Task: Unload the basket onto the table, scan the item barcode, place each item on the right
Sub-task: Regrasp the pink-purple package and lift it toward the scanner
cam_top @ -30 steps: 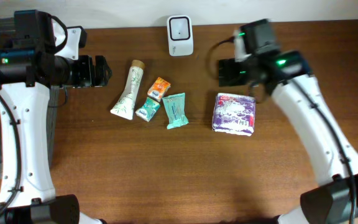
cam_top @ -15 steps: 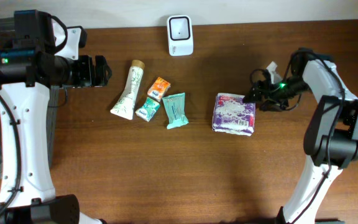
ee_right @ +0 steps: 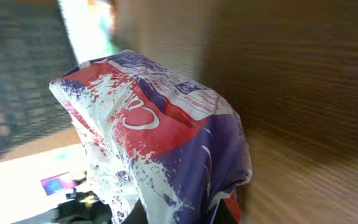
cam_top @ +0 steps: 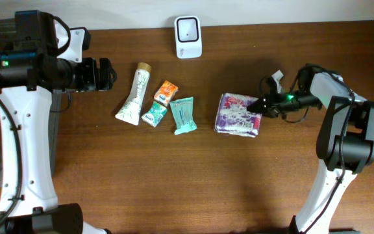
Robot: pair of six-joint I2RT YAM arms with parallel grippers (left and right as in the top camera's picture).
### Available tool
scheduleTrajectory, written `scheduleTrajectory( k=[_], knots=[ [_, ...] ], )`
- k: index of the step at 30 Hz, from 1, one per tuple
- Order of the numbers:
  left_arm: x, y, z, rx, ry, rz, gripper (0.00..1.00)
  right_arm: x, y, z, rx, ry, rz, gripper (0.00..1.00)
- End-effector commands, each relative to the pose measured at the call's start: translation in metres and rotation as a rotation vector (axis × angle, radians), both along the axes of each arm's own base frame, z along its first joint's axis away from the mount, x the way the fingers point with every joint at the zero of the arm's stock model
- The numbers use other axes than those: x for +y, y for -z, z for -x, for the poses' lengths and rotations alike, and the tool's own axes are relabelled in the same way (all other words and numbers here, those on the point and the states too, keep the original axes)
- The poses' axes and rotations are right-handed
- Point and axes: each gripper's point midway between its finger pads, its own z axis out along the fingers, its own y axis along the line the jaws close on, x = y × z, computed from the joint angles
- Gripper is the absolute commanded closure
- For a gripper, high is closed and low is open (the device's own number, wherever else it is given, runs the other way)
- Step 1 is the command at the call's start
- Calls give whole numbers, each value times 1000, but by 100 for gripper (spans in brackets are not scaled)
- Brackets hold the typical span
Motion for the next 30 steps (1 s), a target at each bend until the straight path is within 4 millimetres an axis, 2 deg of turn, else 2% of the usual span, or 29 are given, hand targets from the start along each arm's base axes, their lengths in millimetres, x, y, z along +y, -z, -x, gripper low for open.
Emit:
scheduleTrajectory(
  k=[1,3,6,9,12,14,17,27,30],
  knots=[
    [-2,-1,0,-2,7,9,1,19,-78,-27,-180,1,-149,96],
    [-2,-1,0,-2,7,9,1,35,-121,-37,-303,-45,-133,96],
    [-2,-1,0,-2,7,9,1,62,-174,-53,-395,-55,-114,96],
    [-2,-1,0,-2,7,9,1,83,-192,-74,-403,2,-13,96],
    [-2,-1,0,-2,7,9,1,135,-214,-82,-475,-28,-41,96],
    [-2,-1,0,-2,7,9,1,161,-219,-83,-494,-29,-42,96],
    [-2,-1,0,-2,7,9,1,179,-219,-81,-504,-34,-29,96],
    [-2,-1,0,-2,7,9,1,177,-212,-76,-521,-71,0,96],
    [-2,-1,0,-2,7,9,1,170,-200,-76,-481,-46,58,96]
  ],
)
